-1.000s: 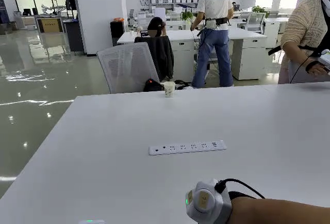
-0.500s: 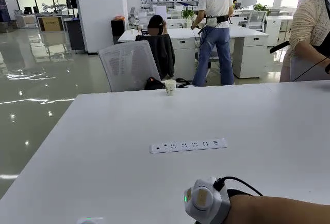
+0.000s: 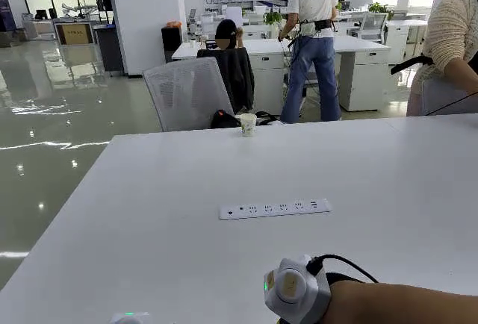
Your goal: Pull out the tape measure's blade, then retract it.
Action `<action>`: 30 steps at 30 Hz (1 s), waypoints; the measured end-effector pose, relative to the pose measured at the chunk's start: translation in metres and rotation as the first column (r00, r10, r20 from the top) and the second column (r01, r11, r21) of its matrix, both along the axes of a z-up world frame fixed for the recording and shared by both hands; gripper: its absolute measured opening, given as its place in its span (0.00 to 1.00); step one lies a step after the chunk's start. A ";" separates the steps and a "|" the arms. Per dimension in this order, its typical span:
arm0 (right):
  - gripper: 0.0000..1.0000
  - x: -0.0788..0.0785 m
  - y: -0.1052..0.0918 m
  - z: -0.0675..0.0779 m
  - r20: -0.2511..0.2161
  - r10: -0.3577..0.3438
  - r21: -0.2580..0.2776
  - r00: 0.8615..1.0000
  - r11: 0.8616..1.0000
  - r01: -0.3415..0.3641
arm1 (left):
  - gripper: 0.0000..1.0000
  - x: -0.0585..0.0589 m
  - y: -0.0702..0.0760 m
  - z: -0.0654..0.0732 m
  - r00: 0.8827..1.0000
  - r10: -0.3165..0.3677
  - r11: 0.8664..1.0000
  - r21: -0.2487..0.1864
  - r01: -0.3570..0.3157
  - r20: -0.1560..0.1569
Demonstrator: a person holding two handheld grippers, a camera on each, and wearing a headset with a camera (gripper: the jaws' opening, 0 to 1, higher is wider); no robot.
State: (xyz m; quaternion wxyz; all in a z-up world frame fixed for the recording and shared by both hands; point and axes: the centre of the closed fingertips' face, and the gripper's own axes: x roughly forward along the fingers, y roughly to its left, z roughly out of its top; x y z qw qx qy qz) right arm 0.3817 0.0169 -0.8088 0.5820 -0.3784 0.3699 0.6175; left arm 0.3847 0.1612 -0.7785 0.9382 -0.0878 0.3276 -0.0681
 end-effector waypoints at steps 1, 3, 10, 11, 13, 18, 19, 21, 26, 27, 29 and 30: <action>0.11 0.001 0.000 0.000 0.000 0.000 0.002 1.000 1.000 0.000 | 0.60 0.000 0.000 0.000 1.000 0.000 1.000 -0.003 0.000 0.000; 0.11 0.001 0.002 0.000 -0.001 0.001 0.005 1.000 1.000 -0.001 | 0.60 0.000 0.000 0.000 1.000 -0.001 1.000 -0.003 0.001 -0.002; 0.11 0.000 0.006 0.000 0.000 -0.002 0.013 1.000 1.000 0.002 | 0.60 0.000 0.000 0.000 1.000 -0.001 1.000 -0.005 0.001 -0.002; 0.11 0.000 0.007 0.000 0.000 -0.003 0.014 1.000 1.000 0.003 | 0.60 0.000 0.000 0.000 1.000 -0.001 1.000 -0.005 0.001 -0.003; 0.11 -0.001 0.008 0.000 0.002 -0.002 0.015 1.000 1.000 0.002 | 0.60 0.001 0.000 0.000 1.000 -0.002 1.000 -0.006 0.002 -0.003; 0.11 0.000 0.011 -0.001 0.006 -0.004 0.016 1.000 1.000 0.004 | 0.60 0.001 0.001 0.000 1.000 -0.002 1.000 -0.006 0.002 -0.003; 0.11 -0.001 0.011 0.000 0.005 -0.007 0.017 1.000 1.000 0.007 | 0.60 0.001 0.001 0.000 1.000 -0.002 1.000 -0.006 0.002 -0.003; 0.11 -0.001 0.012 0.000 0.006 -0.007 0.018 1.000 1.000 0.007 | 0.60 0.001 0.001 -0.001 1.000 -0.002 1.000 -0.005 0.002 -0.003; 0.11 -0.001 0.015 -0.001 0.005 -0.012 0.025 1.000 1.000 0.012 | 0.60 0.001 0.000 -0.001 1.000 -0.004 1.000 -0.008 0.004 -0.006; 0.11 -0.001 0.015 -0.001 0.005 -0.012 0.026 1.000 1.000 0.012 | 0.60 0.001 0.001 -0.001 1.000 -0.004 1.000 -0.009 0.004 -0.006; 0.11 -0.001 0.016 -0.001 0.005 -0.014 0.028 1.000 1.000 0.014 | 0.60 0.001 0.001 -0.001 1.000 -0.004 1.000 -0.008 0.004 -0.006; 0.11 -0.001 0.017 -0.001 0.005 -0.014 0.029 1.000 1.000 0.013 | 0.60 0.001 0.000 -0.001 1.000 -0.004 1.000 -0.008 0.004 -0.007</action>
